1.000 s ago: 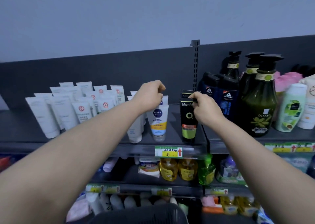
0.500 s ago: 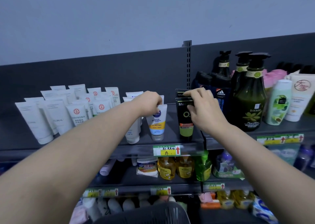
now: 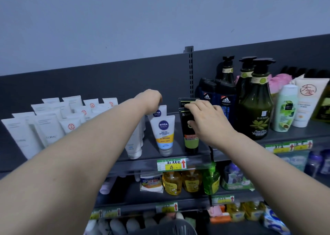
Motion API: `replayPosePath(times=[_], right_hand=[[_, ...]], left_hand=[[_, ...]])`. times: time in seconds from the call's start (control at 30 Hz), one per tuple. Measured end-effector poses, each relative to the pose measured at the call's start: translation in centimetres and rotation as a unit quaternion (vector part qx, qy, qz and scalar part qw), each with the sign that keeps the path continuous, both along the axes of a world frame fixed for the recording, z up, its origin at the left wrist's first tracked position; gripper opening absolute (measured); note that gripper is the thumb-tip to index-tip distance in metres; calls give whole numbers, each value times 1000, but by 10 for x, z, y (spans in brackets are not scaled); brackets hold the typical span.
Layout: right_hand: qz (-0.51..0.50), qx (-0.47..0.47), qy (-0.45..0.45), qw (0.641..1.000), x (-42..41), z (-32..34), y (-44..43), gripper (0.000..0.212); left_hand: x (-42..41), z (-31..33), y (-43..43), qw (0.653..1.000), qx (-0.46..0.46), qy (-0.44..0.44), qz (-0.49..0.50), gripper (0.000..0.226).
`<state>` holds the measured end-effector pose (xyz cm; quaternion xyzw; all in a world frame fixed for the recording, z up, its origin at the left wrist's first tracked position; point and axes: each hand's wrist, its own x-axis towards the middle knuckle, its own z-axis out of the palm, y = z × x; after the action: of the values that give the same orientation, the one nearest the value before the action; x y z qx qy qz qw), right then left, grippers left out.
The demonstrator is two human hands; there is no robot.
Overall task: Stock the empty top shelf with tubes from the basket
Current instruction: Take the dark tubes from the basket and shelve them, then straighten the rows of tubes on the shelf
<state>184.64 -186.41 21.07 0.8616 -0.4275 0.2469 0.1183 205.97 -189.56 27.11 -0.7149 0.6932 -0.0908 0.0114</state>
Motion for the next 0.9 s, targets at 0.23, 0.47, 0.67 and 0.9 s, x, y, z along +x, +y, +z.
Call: replayPosePath(times=[0.23, 0.47, 0.67, 0.9], right_hand=[[5, 5, -2, 1000, -1, 1, -3, 53], [18, -1, -27, 999, 5, 3, 5, 51], [27, -35, -58, 997, 51, 9, 35, 47], [-31, -16, -42, 999, 137, -8, 92, 41]], left_hand=[[-1, -9, -10, 999, -28, 12, 10, 25], [3, -10, -8, 997, -46, 69, 3, 29], [41, 22, 55, 979, -155, 132, -18, 32], [116, 17, 128, 977, -132, 160, -55, 30]])
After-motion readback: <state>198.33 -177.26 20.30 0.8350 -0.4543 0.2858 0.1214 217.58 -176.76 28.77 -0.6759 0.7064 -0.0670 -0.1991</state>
